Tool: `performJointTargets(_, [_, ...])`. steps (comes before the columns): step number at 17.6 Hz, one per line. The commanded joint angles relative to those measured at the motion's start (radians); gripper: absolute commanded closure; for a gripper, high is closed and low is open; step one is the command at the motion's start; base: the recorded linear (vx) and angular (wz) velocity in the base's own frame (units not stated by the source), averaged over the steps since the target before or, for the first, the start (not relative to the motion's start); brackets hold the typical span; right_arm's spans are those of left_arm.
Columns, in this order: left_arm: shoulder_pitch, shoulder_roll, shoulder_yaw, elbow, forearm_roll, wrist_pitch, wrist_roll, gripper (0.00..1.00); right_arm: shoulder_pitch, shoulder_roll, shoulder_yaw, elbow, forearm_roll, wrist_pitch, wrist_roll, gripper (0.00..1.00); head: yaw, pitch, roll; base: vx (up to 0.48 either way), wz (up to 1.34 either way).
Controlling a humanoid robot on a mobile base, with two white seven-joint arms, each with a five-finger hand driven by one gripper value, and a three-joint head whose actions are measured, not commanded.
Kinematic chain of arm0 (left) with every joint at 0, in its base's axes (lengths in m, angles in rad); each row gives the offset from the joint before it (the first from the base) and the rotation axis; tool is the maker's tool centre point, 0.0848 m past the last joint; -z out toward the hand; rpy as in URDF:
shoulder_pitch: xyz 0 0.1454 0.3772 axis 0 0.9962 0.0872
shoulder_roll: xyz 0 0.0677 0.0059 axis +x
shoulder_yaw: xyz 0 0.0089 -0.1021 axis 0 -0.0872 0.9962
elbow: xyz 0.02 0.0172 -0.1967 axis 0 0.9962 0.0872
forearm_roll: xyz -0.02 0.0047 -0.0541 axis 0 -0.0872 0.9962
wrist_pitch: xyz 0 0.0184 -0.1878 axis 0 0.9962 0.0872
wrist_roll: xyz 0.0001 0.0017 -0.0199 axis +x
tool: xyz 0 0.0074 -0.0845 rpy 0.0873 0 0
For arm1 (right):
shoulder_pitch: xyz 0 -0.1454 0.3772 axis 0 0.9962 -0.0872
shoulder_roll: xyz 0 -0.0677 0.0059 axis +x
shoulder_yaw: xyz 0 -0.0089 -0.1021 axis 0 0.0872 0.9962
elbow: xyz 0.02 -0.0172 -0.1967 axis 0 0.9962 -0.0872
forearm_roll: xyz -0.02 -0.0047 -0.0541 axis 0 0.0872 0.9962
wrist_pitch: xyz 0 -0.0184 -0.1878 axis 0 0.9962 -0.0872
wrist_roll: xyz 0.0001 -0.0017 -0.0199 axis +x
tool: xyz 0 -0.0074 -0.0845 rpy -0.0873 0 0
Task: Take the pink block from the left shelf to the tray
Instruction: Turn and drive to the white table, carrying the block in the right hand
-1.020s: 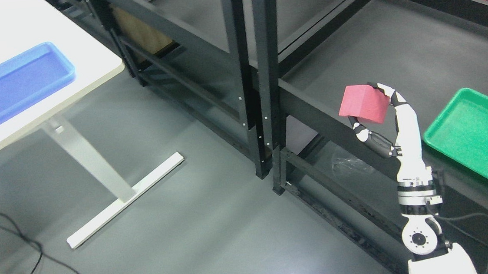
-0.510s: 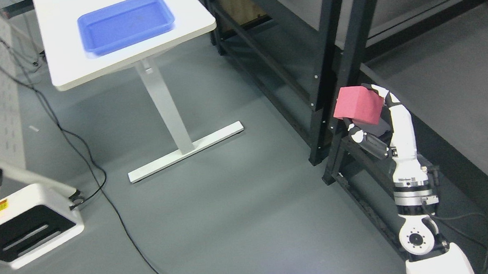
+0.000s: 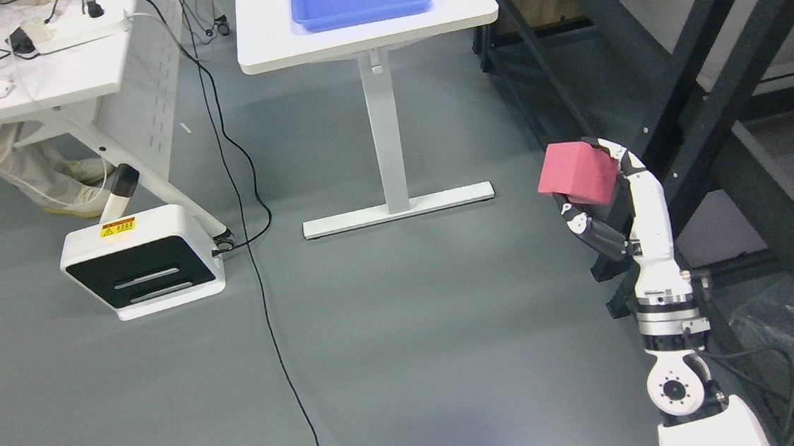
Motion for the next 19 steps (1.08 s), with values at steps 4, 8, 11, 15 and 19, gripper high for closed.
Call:
performJointTargets(4, [0.02,0.017,0.0,-0.017,0.0,0.001,0.0,0.0,-0.018,-0.017,0.008,-0.001,-0.002,0.0,-0.004,0.94,0.0,0.0,0.0,-0.027,0.24])
performJointTargets(8, [0.02,0.017,0.0,-0.017,0.0,0.001,0.0,0.0,-0.018,-0.017,0.009,-0.001,-0.017,0.0,-0.004,0.94,0.0,0.0,0.0,0.002,0.06])
performJointTargets(11, [0.02,0.017,0.0,-0.017,0.0,0.001,0.0,0.0,-0.018,-0.017,0.009,-0.001,-0.017,-0.002,-0.004,0.94,0.0,0.0,0.0,0.026,0.03])
performJointTargets(15, [0.02,0.017,0.0,-0.017,0.0,0.001,0.0,0.0,-0.02,-0.017,0.012,-0.001,-0.017,-0.002,-0.004,0.94,0.0,0.0,0.0,0.073,0.16])
performJointTargets(19, [0.02,0.017,0.0,-0.017,0.0,0.001,0.0,0.0,-0.018,-0.017,0.012,-0.001,-0.017,-0.002,-0.004,0.94,0.0,0.0,0.0,0.119,0.32])
